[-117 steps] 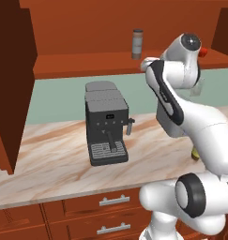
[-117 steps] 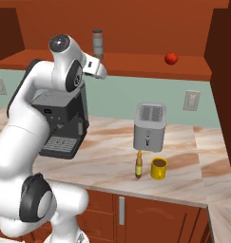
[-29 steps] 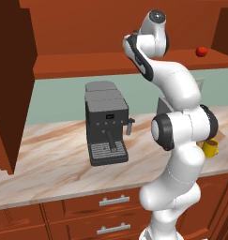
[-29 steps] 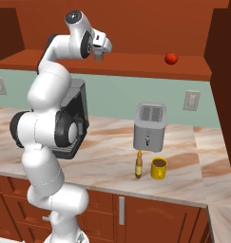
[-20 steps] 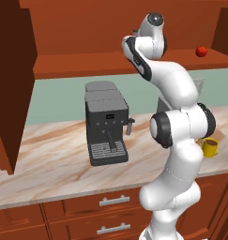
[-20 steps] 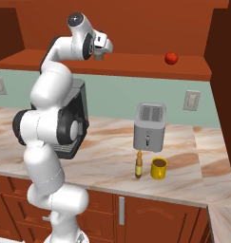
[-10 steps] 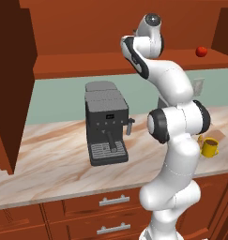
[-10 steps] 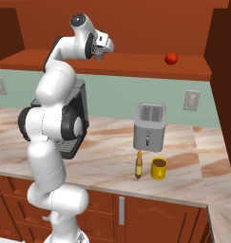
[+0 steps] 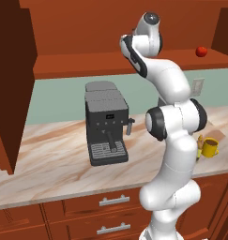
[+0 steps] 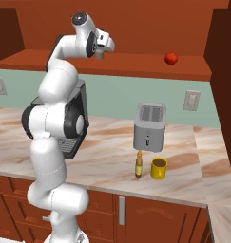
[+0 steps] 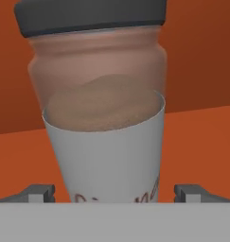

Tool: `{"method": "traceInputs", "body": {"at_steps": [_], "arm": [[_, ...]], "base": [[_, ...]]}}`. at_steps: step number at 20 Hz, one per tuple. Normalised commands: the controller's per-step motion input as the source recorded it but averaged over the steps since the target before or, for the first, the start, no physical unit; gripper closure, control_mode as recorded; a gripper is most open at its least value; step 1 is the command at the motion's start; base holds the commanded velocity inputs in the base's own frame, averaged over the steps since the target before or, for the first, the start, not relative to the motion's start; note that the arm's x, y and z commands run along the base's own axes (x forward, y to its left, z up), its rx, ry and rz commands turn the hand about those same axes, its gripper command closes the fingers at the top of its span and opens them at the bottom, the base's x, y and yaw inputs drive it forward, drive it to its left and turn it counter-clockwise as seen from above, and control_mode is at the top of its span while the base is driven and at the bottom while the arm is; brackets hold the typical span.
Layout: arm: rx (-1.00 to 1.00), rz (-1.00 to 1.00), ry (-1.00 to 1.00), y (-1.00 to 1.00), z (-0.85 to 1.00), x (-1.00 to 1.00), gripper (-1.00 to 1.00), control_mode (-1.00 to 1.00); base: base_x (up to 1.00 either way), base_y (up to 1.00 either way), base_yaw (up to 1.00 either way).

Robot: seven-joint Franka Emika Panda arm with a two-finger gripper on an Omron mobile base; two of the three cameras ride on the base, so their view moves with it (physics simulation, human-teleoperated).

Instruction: Pick the cinnamon and honey bottle from the cabinet and place them next to the mug.

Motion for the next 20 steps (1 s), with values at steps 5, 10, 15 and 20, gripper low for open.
{"method": "traceInputs", "body": {"at_steps": [5,10,15,20], "arm": [[0.0,0.0,0.0,0.0,0.0,0.0,1.0,-1.0],[0.0,0.0,0.0,0.0,0.0,-0.03,1.0,-1.0],[0.0,0.0,0.0,0.0,0.0,-0.46,1.0,-1.0],[0.0,0.0,-0.03,0.0,0.0,-0.9,1.0,-1.0]], "base": [[0.0,0.0,0.0],[0.0,0.0,0.0],[0.0,0.0,0.0],[0.0,0.0,0.0]]}}
